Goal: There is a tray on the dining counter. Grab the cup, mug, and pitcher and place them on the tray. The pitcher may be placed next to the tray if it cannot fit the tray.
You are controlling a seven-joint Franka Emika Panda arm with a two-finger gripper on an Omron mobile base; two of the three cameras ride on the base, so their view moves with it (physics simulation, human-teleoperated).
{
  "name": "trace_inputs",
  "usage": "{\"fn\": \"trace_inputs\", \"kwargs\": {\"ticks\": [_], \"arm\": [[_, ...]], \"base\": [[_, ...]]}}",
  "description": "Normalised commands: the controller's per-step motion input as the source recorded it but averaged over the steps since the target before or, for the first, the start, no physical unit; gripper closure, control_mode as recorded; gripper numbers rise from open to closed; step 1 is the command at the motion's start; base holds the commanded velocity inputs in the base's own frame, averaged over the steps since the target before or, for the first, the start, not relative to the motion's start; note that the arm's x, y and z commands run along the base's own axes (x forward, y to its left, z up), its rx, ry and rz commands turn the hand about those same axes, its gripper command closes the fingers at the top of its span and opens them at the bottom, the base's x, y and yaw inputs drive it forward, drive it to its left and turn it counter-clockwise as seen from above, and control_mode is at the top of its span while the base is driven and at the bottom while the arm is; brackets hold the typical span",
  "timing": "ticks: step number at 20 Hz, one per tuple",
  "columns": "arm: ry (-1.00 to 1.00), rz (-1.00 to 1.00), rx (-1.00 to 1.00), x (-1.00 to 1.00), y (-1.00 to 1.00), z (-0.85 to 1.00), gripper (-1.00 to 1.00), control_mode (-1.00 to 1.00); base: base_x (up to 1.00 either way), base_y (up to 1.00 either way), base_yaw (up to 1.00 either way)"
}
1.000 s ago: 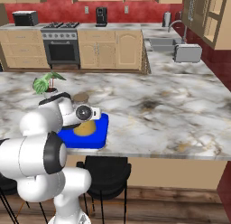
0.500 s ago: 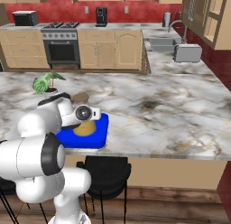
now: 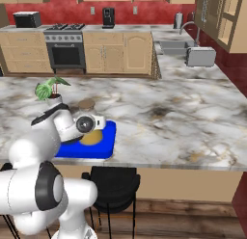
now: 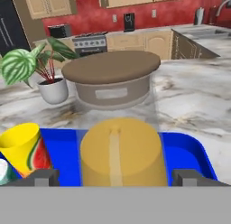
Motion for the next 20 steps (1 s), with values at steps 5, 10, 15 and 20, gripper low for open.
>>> {"fn": "trace_inputs", "kwargs": {"ticks": [5, 10, 15, 20], "arm": [[0.0, -0.04, 0.0, -0.08, 0.0, 0.69, -1.0, -1.0], [0.06, -0.05, 0.0, -0.03, -0.01, 0.87, -1.0, -1.0], [0.12, -0.09, 0.0, -0.34, 0.0, 0.87, -1.0, -1.0], [0.15, -0.12, 0.0, -0.78, 0.0, 0.73, -1.0, -1.0]], "base": [[0.0, 0.0, 0.0], [0.0, 0.0, 0.0], [0.0, 0.0, 0.0], [0.0, 0.0, 0.0]]}}
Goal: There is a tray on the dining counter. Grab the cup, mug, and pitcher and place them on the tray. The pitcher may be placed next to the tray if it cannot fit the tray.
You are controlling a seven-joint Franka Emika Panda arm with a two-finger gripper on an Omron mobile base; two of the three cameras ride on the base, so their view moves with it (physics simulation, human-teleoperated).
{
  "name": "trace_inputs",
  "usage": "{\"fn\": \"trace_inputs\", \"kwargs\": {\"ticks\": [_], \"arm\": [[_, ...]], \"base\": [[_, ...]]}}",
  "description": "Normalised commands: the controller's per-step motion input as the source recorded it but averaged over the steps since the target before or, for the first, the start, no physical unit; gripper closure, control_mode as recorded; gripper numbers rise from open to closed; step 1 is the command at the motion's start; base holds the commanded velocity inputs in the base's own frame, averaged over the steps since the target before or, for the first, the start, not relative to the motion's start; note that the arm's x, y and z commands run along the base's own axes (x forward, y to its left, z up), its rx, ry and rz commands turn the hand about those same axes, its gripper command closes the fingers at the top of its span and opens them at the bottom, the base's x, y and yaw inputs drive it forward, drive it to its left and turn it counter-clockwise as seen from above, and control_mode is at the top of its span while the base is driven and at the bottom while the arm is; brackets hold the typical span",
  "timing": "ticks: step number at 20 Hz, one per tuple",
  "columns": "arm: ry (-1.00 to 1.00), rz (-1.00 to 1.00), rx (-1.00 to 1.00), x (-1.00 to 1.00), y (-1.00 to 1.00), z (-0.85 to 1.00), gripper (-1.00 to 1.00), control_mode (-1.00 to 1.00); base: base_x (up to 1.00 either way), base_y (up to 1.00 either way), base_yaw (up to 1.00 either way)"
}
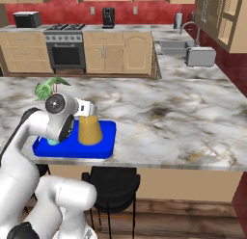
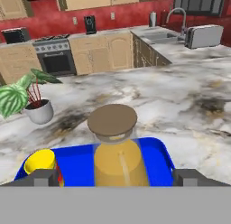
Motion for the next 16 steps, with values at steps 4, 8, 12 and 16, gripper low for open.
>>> {"fn": "trace_inputs", "kwargs": {"ticks": [4, 8, 12, 16], "arm": [[0.17, -0.14, 0.0, -0.82, 0.0, 0.69, -1.0, -1.0], [0.13, -0.06, 0.0, -0.67, 0.0, 0.64, -1.0, -1.0], [0.11, 0.0, 0.0, -0.78, 0.0, 0.46, -1.0, -1.0], [0.06, 0.05, 0.0, -0.92, 0.0, 0.18, -1.0, -1.0]], "base": [[0.0, 0.0, 0.0], [0.0, 0.0, 0.0], [0.0, 0.0, 0.0], [0.0, 0.0, 0.0]]}}
